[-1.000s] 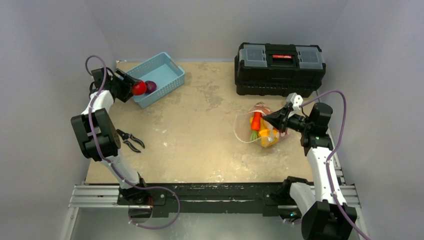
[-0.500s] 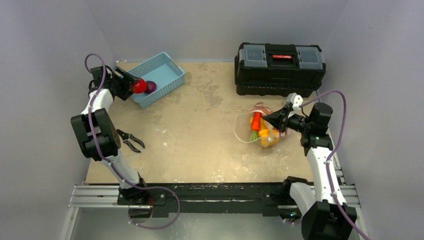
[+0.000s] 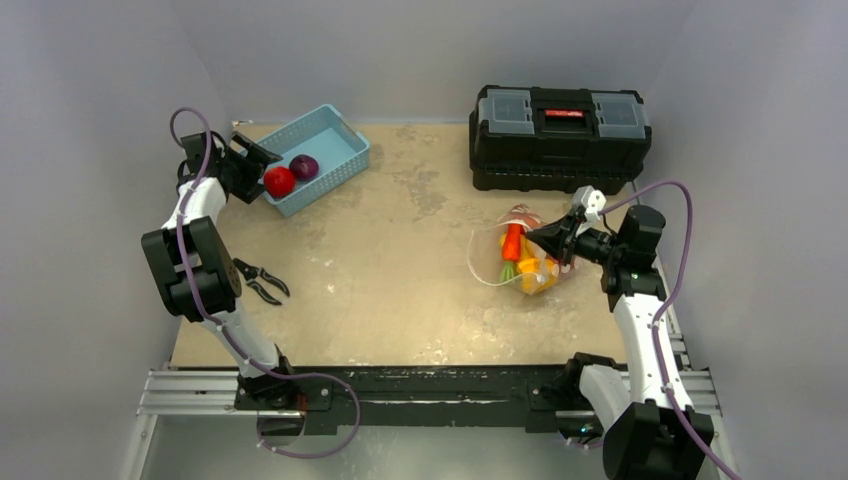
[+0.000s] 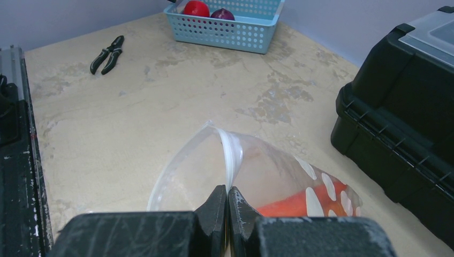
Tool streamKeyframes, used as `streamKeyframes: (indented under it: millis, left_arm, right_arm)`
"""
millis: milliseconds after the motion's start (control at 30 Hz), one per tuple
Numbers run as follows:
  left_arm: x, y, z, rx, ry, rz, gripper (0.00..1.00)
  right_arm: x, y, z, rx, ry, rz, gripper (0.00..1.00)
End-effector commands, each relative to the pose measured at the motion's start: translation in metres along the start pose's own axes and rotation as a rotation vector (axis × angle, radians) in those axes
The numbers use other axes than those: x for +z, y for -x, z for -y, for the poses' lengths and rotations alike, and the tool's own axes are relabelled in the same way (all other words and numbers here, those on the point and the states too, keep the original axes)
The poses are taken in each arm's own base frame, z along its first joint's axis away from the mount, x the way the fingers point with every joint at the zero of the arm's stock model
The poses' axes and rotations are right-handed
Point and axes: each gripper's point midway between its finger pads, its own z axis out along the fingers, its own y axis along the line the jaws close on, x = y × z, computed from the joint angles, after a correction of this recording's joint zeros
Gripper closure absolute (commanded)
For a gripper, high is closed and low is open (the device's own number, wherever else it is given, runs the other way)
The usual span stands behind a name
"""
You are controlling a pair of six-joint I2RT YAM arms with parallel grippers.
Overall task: Open the zip-top bag and remove the fake food
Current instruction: Place the fake fruit in the bin.
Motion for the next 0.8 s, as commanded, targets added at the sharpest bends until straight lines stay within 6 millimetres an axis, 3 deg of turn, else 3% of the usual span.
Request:
streamKeyframes:
  millis: [0, 533, 600, 767]
  left_arm:
    - [-0.01, 0.018, 0.019, 0.034, -0.044, 0.044, 0.12]
    - [-0.038, 0.01, 0.057, 0.123, -0.224, 0.051, 0.11]
    - [-0.042, 0.005, 0.064, 0.154, -0.261, 0.052, 0.01]
    - [-0.059, -0.014, 0.087, 0.281, -0.304, 0.058, 0.0]
  right_arm:
    - [0.0, 0.002, 0.001, -0.023, -0.001, 0.004, 1.0]
    - [0.0, 0.002, 0.001, -0.023, 0.0, 0.003, 1.0]
    - [0.0, 0.002, 0.001, -0.026, 0.0, 0.004, 1.0]
    - [0.0, 0.004, 0.0, -0.032, 0.001, 0.006, 1.0]
